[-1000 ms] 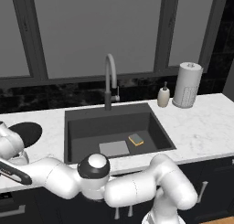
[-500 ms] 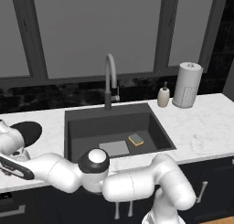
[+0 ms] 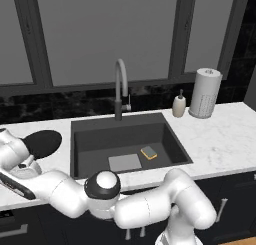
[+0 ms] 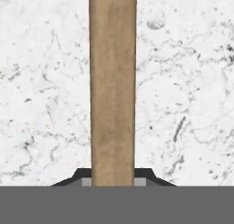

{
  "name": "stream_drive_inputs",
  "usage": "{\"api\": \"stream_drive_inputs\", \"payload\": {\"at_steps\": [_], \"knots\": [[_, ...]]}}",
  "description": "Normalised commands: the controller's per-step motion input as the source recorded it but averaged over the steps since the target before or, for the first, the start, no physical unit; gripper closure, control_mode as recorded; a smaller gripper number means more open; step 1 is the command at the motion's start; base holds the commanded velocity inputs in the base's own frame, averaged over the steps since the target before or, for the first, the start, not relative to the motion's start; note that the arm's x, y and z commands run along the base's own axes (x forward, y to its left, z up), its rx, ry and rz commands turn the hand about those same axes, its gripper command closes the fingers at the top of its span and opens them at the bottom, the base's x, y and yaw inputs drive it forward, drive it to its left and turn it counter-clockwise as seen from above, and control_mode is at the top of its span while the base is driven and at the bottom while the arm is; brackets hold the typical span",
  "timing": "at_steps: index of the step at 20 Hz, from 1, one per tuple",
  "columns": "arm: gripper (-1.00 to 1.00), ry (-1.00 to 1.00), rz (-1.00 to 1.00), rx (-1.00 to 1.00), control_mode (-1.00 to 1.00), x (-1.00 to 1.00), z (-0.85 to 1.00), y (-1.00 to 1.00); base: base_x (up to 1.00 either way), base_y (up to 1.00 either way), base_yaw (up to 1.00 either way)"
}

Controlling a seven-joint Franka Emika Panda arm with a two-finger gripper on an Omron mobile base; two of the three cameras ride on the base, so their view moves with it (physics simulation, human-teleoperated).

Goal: Pick the pan and sponge and place them into the sink. Then turn on the water.

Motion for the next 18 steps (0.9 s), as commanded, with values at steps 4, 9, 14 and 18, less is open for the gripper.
{"api": "stream_drive_inputs", "payload": {"at_steps": [4,9,14,18], "knots": [[1.0,-0.04,-0.22,0.3,-1.0,0.0,0.16,-1.0,0.0,0.0,0.0],[1.0,0.0,-0.04,0.18,-1.0,0.0,0.83,-0.59,0.0,0.0,0.0],[1.0,0.0,0.0,0.13,-1.0,-0.25,0.44,-0.52,0.0,0.0,0.0],[1.0,0.02,0.09,0.05,-1.0,-0.25,0.02,-0.56,0.0,0.0,0.0]]}}
